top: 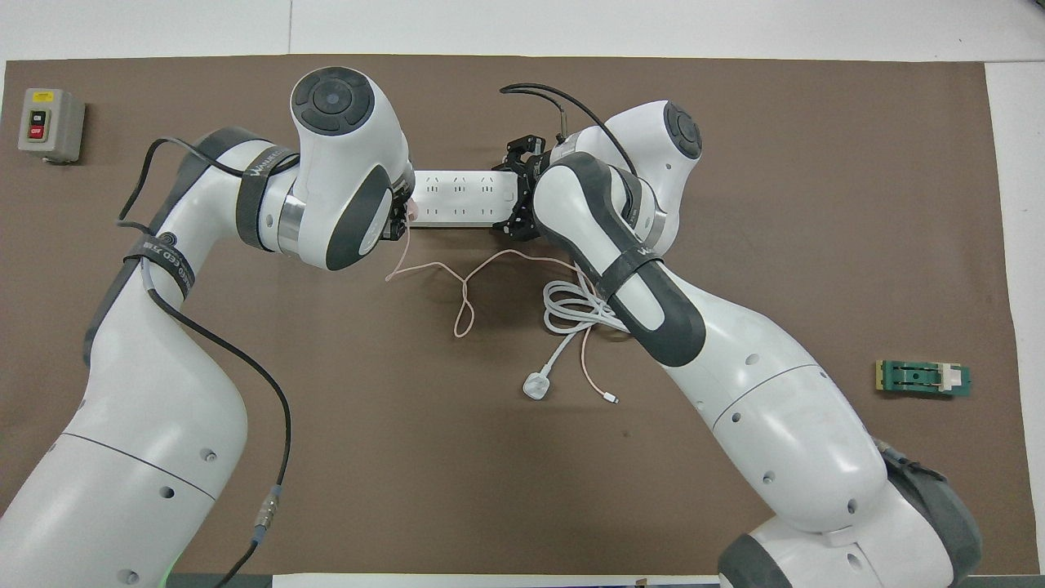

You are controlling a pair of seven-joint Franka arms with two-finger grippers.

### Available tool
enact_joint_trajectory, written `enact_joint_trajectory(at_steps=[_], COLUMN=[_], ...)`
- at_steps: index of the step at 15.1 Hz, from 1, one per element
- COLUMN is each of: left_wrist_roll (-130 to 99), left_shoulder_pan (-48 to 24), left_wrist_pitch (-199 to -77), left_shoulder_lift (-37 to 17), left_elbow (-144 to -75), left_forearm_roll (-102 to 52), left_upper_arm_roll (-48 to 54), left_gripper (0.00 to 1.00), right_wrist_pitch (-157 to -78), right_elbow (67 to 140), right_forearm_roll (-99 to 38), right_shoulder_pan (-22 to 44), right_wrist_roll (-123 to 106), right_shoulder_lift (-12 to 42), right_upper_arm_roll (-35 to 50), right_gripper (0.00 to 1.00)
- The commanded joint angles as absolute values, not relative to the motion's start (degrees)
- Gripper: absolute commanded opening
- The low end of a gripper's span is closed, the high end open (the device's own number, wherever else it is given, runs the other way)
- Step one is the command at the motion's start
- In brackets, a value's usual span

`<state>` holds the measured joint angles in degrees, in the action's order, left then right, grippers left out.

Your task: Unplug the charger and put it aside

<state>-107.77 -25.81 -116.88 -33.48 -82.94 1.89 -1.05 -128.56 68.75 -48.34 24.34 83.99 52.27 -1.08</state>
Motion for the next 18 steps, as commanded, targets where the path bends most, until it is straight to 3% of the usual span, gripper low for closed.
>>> enact_joint_trajectory(at_steps=[1,8,12,17,18], left_wrist_roll=[-106.8,-105.3,-102.7,-100.8,-98.4], left_shoulder_pan=[-26.9,-27.2,-26.5,-26.6,-26.5], left_wrist_pitch=[-118.3,-112.1,-106.6,-108.7,-108.5], left_shoulder_lift=[-31.8,-31.6,-27.0,-25.4,-24.9], left_elbow=[-86.0,-83.3,-82.0,-84.9,-85.9], left_forearm_roll=[1.9,2.0,1.1,0.9,0.9], left_upper_arm_roll=[-1.4,-1.3,-1.1,-1.1,-1.1], left_gripper=[0.00,0.00,0.00,0.00,0.00], right_wrist_pitch=[-130.9,-130.9,-131.0,-131.0,-131.0], right_elbow=[68.8,68.8,68.8,68.8,68.8], right_forearm_roll=[-49.0,-49.8,-49.9,-50.0,-50.1], right_shoulder_pan=[24.3,24.3,24.3,24.4,24.4], right_wrist_roll=[81.3,81.3,81.3,81.3,81.4], right_shoulder_lift=[53.0,53.0,53.0,53.0,53.0], right_upper_arm_roll=[-0.8,-0.8,-0.8,-0.8,-0.8], right_gripper=[0.39,0.39,0.39,0.40,0.44])
